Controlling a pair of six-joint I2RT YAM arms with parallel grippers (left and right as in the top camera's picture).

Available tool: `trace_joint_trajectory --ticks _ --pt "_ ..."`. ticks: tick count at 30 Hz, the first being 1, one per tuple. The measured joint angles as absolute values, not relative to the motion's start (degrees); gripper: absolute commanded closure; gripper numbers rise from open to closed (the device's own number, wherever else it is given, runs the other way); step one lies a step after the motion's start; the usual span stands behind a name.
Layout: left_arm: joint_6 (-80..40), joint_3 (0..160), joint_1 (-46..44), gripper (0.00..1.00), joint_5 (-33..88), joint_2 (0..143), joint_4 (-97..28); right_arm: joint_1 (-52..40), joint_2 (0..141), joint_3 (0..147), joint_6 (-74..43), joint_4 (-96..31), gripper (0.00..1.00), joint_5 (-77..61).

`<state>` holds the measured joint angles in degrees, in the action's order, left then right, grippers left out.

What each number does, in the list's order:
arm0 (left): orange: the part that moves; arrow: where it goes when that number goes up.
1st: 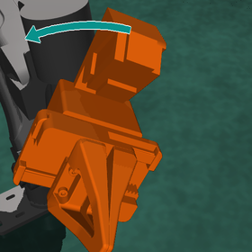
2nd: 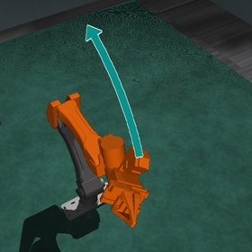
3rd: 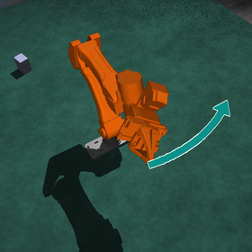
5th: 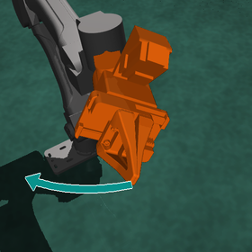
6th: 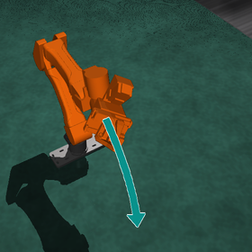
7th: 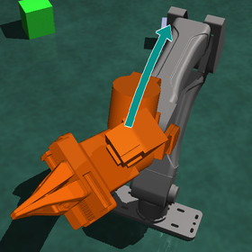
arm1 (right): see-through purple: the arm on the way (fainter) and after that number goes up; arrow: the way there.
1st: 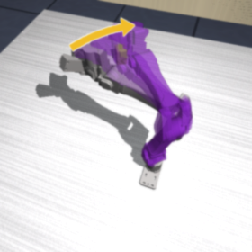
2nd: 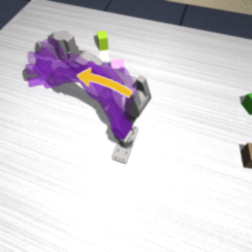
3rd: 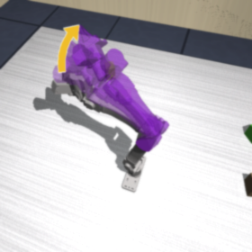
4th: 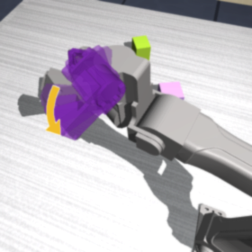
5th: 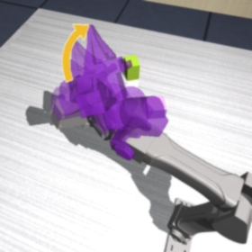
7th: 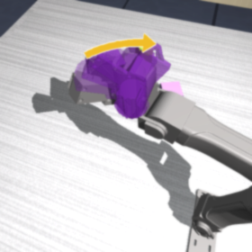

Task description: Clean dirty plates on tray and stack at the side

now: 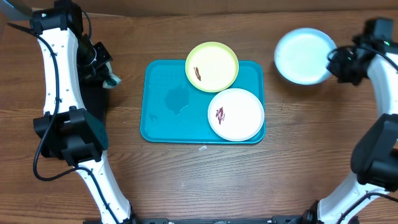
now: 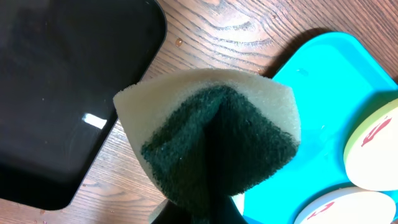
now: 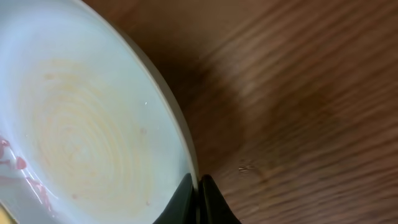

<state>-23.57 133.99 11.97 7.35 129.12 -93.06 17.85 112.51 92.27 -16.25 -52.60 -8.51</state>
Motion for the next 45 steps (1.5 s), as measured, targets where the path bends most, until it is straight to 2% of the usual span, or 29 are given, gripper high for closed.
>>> trace_joint_trajectory --ticks 10,20,23,24,25,26,31,36,43,45 --pt "-23.6 134.0 12.0 0.96 7.4 129.1 -93.0 20.2 112.5 85.2 -16.8 -47.2 0.96 -8.4" --pt "-23.6 134.0 12.0 0.96 7.4 129.1 -93.0 20.1 112.5 84.7 -18.0 -47.9 0.96 -8.4" --pt "-23.6 134.0 12.0 0.96 7.4 129.1 -93.0 20.1 112.5 84.7 -18.2 -49.0 0.86 -8.4" --pt "-23.6 134.0 12.0 0.96 7.4 129.1 -93.0 20.2 112.5 84.7 -18.4 -49.3 0.75 -8.4" --pt "-23.6 134.0 12.0 0.96 7.4 129.1 -93.0 20.1 112.5 84.7 -18.6 -49.5 0.55 -8.4" --pt "-23.6 134.0 12.0 0.96 7.3 129.1 -93.0 20.2 112.5 84.7 -18.4 -49.7 0.42 -8.4" --pt "-23.6 134.0 12.0 0.96 7.4 129.1 -92.9 20.1 112.5 84.7 -18.1 -50.0 0.42 -11.5" --pt "-23.6 134.0 12.0 0.96 7.4 129.1 -92.6 18.3 112.5 84.7 -15.4 -48.6 0.42 -22.9" --pt "-23.5 134.0 12.0 0.96 7.3 129.1 -92.2 6.2 112.5 84.7 -15.5 -40.0 0.41 -27.6" --pt "-23.5 134.0 12.0 0.96 7.4 129.1 -92.2 2.0 112.5 84.7 -17.2 -37.1 0.36 -24.7"
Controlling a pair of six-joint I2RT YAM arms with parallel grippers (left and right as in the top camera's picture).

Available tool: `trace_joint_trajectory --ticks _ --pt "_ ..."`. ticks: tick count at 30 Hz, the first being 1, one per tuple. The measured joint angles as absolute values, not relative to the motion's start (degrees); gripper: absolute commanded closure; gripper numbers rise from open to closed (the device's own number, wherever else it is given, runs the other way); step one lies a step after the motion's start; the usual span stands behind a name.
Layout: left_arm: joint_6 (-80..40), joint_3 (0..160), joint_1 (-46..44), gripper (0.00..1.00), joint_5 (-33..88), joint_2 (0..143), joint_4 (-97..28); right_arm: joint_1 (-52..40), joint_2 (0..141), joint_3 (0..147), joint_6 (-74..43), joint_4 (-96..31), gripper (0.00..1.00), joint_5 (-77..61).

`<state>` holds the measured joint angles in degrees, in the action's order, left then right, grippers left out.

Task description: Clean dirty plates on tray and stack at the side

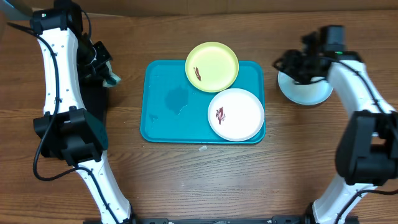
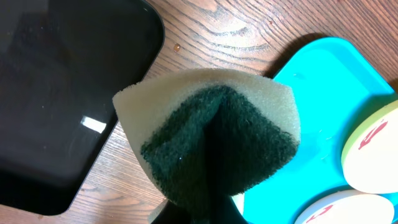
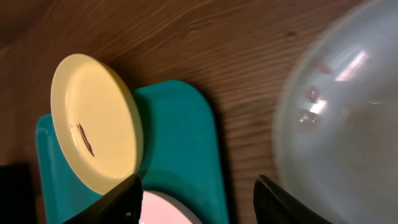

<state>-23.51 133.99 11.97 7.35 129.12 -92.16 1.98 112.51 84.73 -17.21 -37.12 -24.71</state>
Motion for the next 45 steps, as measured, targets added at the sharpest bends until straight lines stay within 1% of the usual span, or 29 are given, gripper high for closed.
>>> trace_joint_trajectory --ticks 3,5,7,9,15,16,20,23,26,33,35,37,38,40,41,42,45 --pt "-23.5 134.0 12.0 0.96 7.4 129.1 -92.2 -4.9 112.6 84.7 -19.2 -33.0 0.34 -18.7" --pt "-23.4 134.0 12.0 0.96 7.4 129.1 -92.2 -8.8 113.1 84.7 -20.0 -29.8 0.32 -15.1" --pt "-23.4 134.0 12.0 0.96 7.4 129.1 -92.1 -11.7 114.0 84.7 -20.3 -26.7 0.3 -12.1" --pt "-23.4 134.0 12.0 0.96 7.4 129.1 -92.1 -14.2 115.8 84.7 -20.8 -23.5 0.27 -8.2" --pt "-23.4 134.0 12.0 0.96 7.4 129.1 -92.1 -17.0 121.5 84.7 -20.1 -16.8 0.27 -1.5" --pt "-23.4 134.0 12.0 0.96 7.4 129.1 -92.0 -17.1 122.3 84.7 -19.8 -15.9 0.28 -1.0" --pt "-23.4 134.0 12.0 0.96 7.3 129.1 -91.7 -16.9 123.6 84.7 -18.7 -13.0 0.37 0.4" --pt "-23.4 134.0 12.0 0.96 7.4 129.1 -91.7 -16.9 123.6 84.7 -18.2 -11.8 0.41 0.2" --pt "-23.4 134.0 12.0 0.96 7.4 129.1 -91.5 -17.0 123.6 84.7 -17.9 -12.0 0.43 -0.9" --pt "-23.3 134.0 12.0 0.96 7.4 129.1 -91.3 -17.7 124.7 84.7 -17.9 -12.6 0.44 -2.1" --pt "-22.9 134.0 12.0 0.96 7.4 129.1 -91.3 -17.8 125.4 84.7 -17.8 -12.8 0.5 -2.2" --pt "-22.5 134.0 12.0 0.96 7.3 129.1 -91.3 -17.8 125.8 84.7 -17.6 -12.9 0.6 -2.2" --pt "-22.3 134.0 12.0 0.96 7.4 129.1 -91.3 -17.8 125.9 84.7 -17.6 -12.9 0.7 -2.2" --pt "-22.3 134.0 12.0 0.96 7.3 129.1 -91.3 -17.8 125.9 84.7 -17.2 -12.9 0.86 -2.2" --pt "-22.3 134.0 12.0 0.96 7.3 129.1 -91.3 -17.8 125.9 84.7 -17.3 -13.0 0.92 -2.4" --pt "-22.3 134.0 12.0 0.96 7.3 129.1 -91.3 -17.8 125.9 84.7 -17.3 -12.9 0.96 -2.4" --pt "-22.3 134.0 12.0 0.96 7.3 129.1 -91.3 -18.2 125.9 84.8 -17.8 -13.0 0.96 -2.8"
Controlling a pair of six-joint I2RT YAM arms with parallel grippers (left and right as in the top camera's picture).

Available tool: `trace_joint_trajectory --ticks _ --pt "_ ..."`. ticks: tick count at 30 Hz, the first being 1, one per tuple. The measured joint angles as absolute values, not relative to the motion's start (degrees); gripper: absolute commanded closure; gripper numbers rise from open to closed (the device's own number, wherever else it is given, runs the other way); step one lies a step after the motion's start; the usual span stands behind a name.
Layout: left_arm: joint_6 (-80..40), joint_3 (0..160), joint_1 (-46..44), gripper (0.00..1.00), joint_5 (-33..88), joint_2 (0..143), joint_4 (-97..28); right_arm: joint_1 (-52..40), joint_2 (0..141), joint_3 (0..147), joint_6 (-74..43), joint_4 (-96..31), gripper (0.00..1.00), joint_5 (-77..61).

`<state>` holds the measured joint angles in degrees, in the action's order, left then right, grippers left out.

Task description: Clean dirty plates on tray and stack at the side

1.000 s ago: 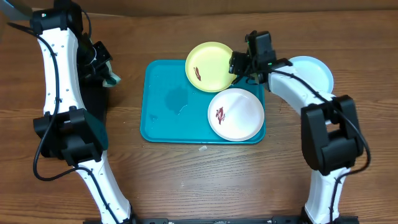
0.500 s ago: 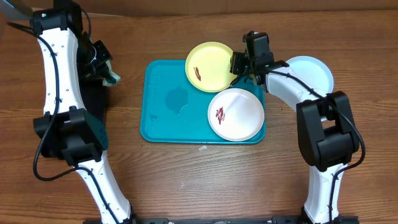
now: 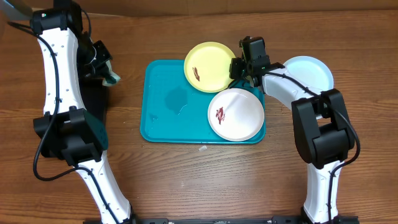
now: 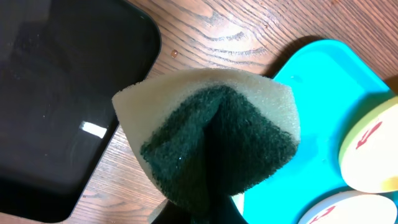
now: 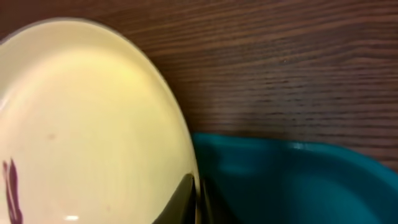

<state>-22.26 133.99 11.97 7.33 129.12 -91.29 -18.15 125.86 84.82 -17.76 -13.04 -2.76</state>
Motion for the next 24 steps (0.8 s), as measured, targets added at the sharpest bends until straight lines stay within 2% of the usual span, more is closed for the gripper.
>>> trace_joint_trajectory --ticks 9,17,19,21,24 --pt "-18.9 134.0 11.4 0.96 10.3 129.1 -91.3 -23.4 125.9 86.5 -18.7 -18.2 0.96 -4.2" --pt "-16.8 134.0 6.4 0.96 11.9 129.1 -90.0 -30.0 125.9 87.1 -30.8 -22.2 0.96 -4.6" --pt "-16.5 133.8 4.8 0.96 11.8 129.1 -89.4 -30.5 125.9 87.1 -34.5 -23.6 0.87 -4.7" --pt "-16.5 133.6 3.3 0.96 11.7 129.1 -89.1 -30.6 125.9 87.5 -37.0 -25.1 0.68 -5.1" --pt "-16.5 133.5 1.7 0.96 10.7 129.1 -88.8 -30.5 125.5 88.4 -37.6 -26.7 0.56 -5.5"
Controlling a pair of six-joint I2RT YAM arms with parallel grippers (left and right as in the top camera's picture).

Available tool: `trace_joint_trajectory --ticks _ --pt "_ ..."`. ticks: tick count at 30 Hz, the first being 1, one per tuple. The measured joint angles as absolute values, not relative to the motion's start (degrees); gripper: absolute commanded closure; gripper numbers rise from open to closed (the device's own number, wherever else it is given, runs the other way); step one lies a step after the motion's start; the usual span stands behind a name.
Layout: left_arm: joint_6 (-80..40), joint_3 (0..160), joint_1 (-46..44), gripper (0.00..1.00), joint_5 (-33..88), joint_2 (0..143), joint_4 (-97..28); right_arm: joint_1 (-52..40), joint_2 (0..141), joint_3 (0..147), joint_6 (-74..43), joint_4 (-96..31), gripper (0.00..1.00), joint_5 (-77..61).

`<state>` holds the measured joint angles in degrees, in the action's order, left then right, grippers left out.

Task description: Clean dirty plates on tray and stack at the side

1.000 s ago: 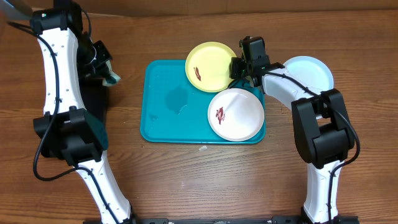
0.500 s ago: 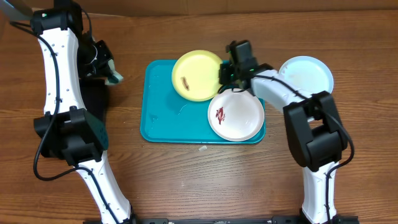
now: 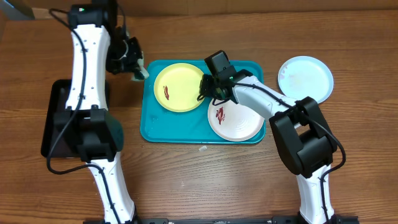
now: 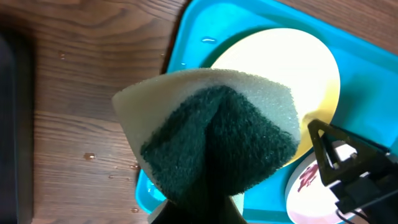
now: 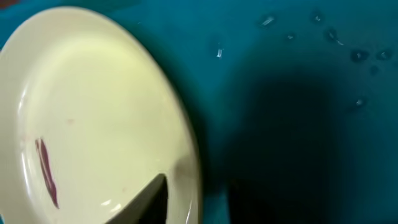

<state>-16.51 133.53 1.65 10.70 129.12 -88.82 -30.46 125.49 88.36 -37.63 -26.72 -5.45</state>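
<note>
The yellow plate [image 3: 179,87] with a dark red streak lies on the left half of the teal tray [image 3: 155,127]. My right gripper [image 3: 204,89] is shut on its right rim; in the right wrist view one finger [image 5: 152,199] rests on the yellow plate [image 5: 93,118]. A white plate [image 3: 239,118] with a red smear sits at the tray's right. My left gripper [image 3: 135,70] hovers at the tray's far-left corner, shut on a folded green-and-cream sponge [image 4: 211,130] that hides its fingers. A pale clean plate [image 3: 305,76] lies on the table to the right.
A black tray [image 3: 53,118] lies at the table's left, under the left arm. Water drops [image 4: 90,155] spot the wood next to the teal tray [image 4: 186,37]. A small scrap [image 3: 201,148] lies on the wood in front of the tray.
The yellow plate has shifted from the tray's far edge to its left half, with my right gripper still on its rim. My left gripper has carried the sponge rightward to the tray's far-left corner.
At first my right gripper held the pale plate over the table's right side. Then that plate lay there and the gripper was open. Later it was shut on the yellow plate's rim at the tray's far edge. Now that plate lies on the tray's left half, near the sponge.
</note>
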Motion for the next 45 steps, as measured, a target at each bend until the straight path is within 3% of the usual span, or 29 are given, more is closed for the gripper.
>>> trace_joint_trajectory --ticks 4,13,23,28,31,34,45 --pt "-16.5 133.5 1.0 0.95 9.6 129.1 -88.5 -30.3 124.2 88.4 -33.9 -27.5 0.46 -5.5" --pt "-16.5 133.5 1.1 0.96 8.6 129.1 -88.4 -28.9 121.2 88.4 -14.1 -21.9 0.44 -5.4" --pt "-16.5 133.5 1.1 0.96 8.6 129.1 -88.6 -28.9 123.4 88.4 -7.6 -20.4 0.46 -6.0" --pt "-16.5 133.5 1.1 0.96 8.6 129.1 -88.8 -28.9 126.6 88.4 -8.7 -21.0 0.57 -7.0" --pt "-16.5 133.5 1.1 0.96 8.6 129.1 -89.1 -28.9 127.0 88.4 -9.1 -21.1 0.74 -7.3" --pt "-16.5 133.5 1.1 0.96 8.6 129.1 -89.4 -28.9 127.0 88.4 -9.4 -21.5 0.83 -7.3" --pt "-16.5 133.5 1.0 0.96 11.1 129.1 -88.7 -29.3 127.0 88.4 -12.0 -23.1 0.96 -7.5"
